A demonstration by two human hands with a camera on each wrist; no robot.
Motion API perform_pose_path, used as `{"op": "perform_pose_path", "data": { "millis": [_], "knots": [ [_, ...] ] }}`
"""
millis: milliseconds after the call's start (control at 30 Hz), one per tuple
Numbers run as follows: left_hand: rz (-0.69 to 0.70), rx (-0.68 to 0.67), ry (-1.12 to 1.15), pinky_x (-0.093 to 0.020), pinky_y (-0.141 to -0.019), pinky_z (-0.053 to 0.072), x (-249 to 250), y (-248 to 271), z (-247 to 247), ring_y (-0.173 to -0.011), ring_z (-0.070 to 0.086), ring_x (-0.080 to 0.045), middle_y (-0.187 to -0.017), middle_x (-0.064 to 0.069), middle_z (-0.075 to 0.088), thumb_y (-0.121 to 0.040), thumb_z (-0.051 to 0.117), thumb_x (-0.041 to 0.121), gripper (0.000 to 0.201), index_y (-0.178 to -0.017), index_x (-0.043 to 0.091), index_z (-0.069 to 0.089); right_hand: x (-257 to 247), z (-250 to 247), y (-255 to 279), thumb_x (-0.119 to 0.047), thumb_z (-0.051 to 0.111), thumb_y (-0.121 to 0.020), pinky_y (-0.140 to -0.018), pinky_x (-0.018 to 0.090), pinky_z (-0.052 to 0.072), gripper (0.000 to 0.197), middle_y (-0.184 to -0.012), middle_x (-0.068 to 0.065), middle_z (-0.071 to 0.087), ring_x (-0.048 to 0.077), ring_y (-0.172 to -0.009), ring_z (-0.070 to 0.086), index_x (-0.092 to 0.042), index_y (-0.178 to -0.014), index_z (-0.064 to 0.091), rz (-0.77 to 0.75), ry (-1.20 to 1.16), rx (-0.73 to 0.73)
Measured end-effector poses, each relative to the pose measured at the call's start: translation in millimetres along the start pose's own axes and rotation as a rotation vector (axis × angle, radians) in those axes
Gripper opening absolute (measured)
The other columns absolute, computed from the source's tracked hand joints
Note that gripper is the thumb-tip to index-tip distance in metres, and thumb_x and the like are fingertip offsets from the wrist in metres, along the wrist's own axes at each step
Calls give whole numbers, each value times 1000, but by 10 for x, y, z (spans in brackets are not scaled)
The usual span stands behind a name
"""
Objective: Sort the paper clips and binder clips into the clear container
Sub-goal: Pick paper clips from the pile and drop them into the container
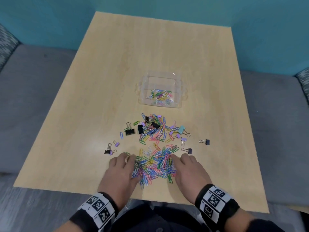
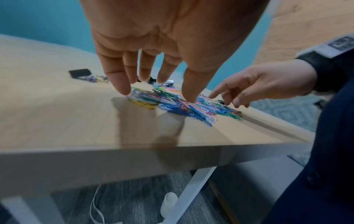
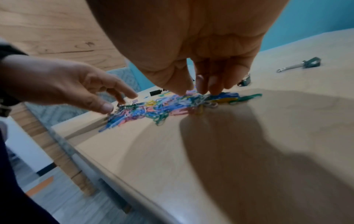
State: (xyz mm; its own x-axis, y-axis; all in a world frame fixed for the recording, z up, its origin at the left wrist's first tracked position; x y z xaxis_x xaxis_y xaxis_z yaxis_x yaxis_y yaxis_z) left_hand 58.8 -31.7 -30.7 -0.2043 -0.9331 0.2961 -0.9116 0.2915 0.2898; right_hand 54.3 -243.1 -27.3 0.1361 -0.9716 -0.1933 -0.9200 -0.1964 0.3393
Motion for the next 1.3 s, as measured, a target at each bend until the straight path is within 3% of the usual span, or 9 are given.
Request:
{"op": "perform_pose_path", "data": {
  "millis": [100, 200, 333, 433, 567, 800, 1067, 1233, 1300],
  "knots": [
    [-108, -42, 117, -36, -86, 45, -99, 68, 22, -104, 36, -23, -125, -3, 37, -68, 74, 52, 89, -141, 24, 31, 182, 54, 134, -41, 55, -81, -73, 40, 50, 64, -111, 4, 44, 28, -95, 48, -21, -137, 34, 130, -87, -48],
    [-57, -101, 101, -34, -95, 40, 35, 3, 111, -111, 30, -23, -133, -1, 29, -68, 72, 52, 98, -146, 29, 19, 99, 136, 126, -61, 61, -73, -80, 40, 50, 92, -130, 3, 35, 27, -104, 40, -28, -146, 17, 97, -69, -124],
    [-1, -91, 71, -35, -101, 33, 243, -253, 114, -117, 27, -25, -138, -5, 28, -74, 68, 48, 90, -147, 27, 20, -290, 106, -195, -53, 62, -80, -91, 42, 45, 87, -144, 6, 27, 30, -116, 33, -27, -148, 13, -34, -53, -100],
    [56, -69, 7, -38, -94, 38, 348, -446, 56, -108, 38, -30, -130, -10, 40, -75, 70, 42, 75, -139, 23, 38, -446, 82, -387, -32, 62, -84, -88, 41, 46, 71, -138, 10, 36, 31, -112, 37, -21, -144, 26, -70, -14, -106],
    [101, -47, -32, -37, -73, 47, 348, -603, 35, -86, 46, -28, -105, -7, 51, -67, 78, 26, 55, -118, 22, 56, -486, 27, -463, 0, 57, -74, -80, 41, 46, 67, -128, 14, 43, 34, -106, 41, -12, -138, 38, -130, 2, -133],
    [158, -50, -63, -37, -54, 41, 304, -629, 50, -68, 36, -20, -85, -3, 46, -62, 65, -1, 26, -74, 18, 53, -452, -51, -488, 10, 49, -69, -72, 43, 48, 46, -112, 11, 42, 31, -98, 42, -12, -110, 46, -194, -4, -149],
    [115, -112, 40, -37, -53, 44, 231, -643, 51, -68, 48, -23, -82, -1, 49, -67, 64, 0, 19, -73, 17, 58, -369, -94, -563, 10, 51, -69, -63, 38, 39, 43, -102, 7, 43, 27, -85, 43, -15, -103, 46, -211, -18, -159],
    [29, -179, 138, -34, -70, 45, 162, -727, -97, -84, 56, -23, -90, 1, 52, -85, 55, 18, 11, -87, 17, 66, -293, -109, -648, 5, 48, -79, -51, 32, 23, 29, -83, -1, 32, 22, -66, 33, -22, -84, 39, -219, -80, -206],
    [11, -219, 160, -31, -73, 44, 136, -757, -162, -88, 56, -20, -92, 3, 52, -86, 57, 24, 12, -92, 22, 67, -261, -120, -663, -2, 48, -86, -54, 33, 30, 18, -84, -1, 35, 24, -68, 40, -19, -86, 42, -235, -79, -253]
  ]
}}
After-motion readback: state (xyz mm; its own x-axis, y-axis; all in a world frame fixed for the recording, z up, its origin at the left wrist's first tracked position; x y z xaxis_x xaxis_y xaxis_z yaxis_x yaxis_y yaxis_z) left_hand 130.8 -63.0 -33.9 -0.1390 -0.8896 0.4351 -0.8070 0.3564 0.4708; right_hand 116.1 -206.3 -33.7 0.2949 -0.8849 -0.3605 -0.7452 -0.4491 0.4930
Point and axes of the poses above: each hand's wrist, its own y-axis away from the middle knuckle, its own z-axis out of the palm, x = y × z, the point moved 8 cm from there along -y, towards the middle knuckle
